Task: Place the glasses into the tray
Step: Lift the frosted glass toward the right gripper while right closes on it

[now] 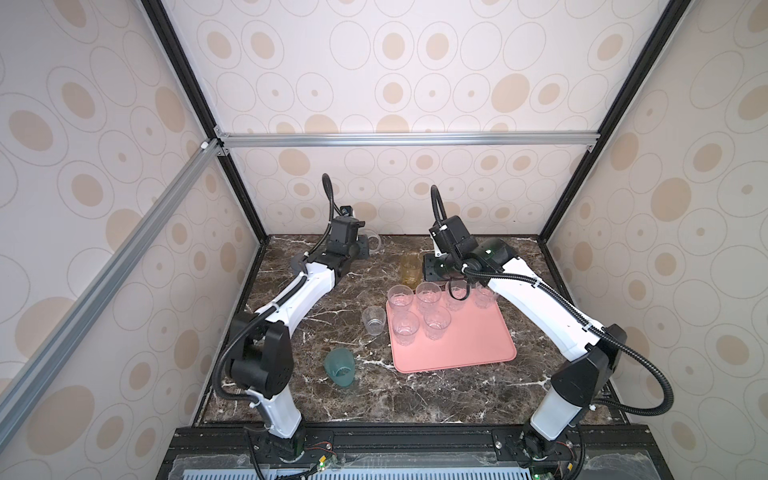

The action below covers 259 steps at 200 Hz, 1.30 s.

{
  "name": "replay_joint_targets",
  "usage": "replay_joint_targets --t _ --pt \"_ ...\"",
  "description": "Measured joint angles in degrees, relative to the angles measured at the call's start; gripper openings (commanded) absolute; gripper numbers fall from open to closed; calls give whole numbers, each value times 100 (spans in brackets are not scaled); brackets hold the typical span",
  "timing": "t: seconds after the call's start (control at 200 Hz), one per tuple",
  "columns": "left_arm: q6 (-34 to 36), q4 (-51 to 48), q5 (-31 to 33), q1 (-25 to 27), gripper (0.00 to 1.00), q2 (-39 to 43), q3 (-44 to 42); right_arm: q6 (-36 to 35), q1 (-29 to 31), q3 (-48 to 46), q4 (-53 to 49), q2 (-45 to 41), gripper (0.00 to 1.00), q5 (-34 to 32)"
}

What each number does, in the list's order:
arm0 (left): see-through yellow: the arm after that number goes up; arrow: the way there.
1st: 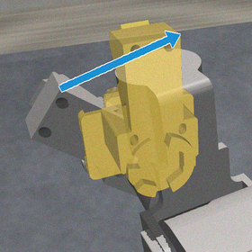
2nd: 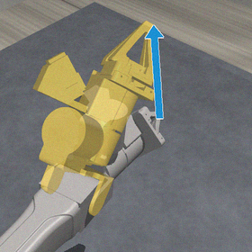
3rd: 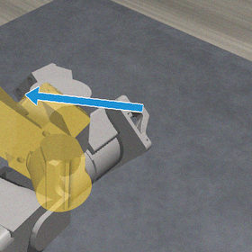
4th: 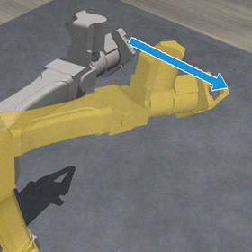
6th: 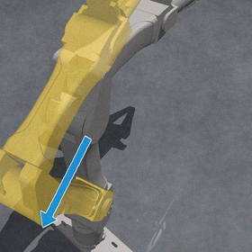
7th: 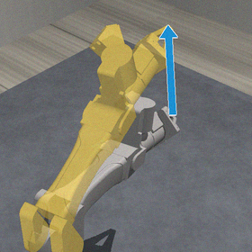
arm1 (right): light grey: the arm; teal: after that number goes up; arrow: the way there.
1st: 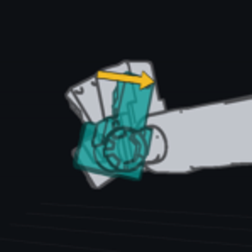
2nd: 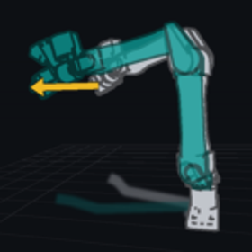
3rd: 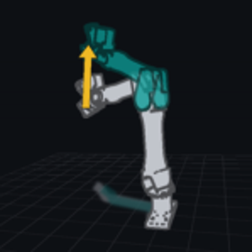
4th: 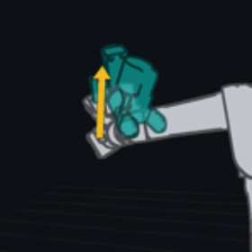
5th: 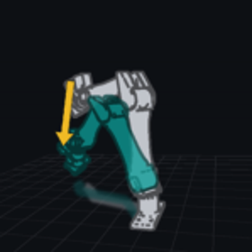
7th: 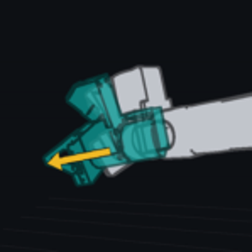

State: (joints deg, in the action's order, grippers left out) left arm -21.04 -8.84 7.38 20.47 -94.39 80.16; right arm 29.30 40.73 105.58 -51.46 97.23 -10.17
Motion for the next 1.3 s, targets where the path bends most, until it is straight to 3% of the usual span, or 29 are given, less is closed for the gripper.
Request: replay_joint_targets --t 0.145,0.345,0.605,1.0,1.145,1.295 --pt "-339 214 138 302 4 826 -682 -4 511 57 221 -28 36 -531" --pt "-1143 538 334 1115 4 1681 -1694 -111 1104 57 608 -28 40 -1012" --pt "-1926 664 682 1862 5 1867 -2107 -151 1187 -7 850 -28 41 -1281" --pt "-2317 695 909 2111 5 2046 -2109 -522 1191 -210 855 17 40 -1930" --pt "-2400 704 951 2256 5 2044 -2098 -625 1191 -149 774 166 34 -2151" --pt "-2476 723 981 2337 6 1998 -2057 -706 1198 -149 678 223 21 -2367"
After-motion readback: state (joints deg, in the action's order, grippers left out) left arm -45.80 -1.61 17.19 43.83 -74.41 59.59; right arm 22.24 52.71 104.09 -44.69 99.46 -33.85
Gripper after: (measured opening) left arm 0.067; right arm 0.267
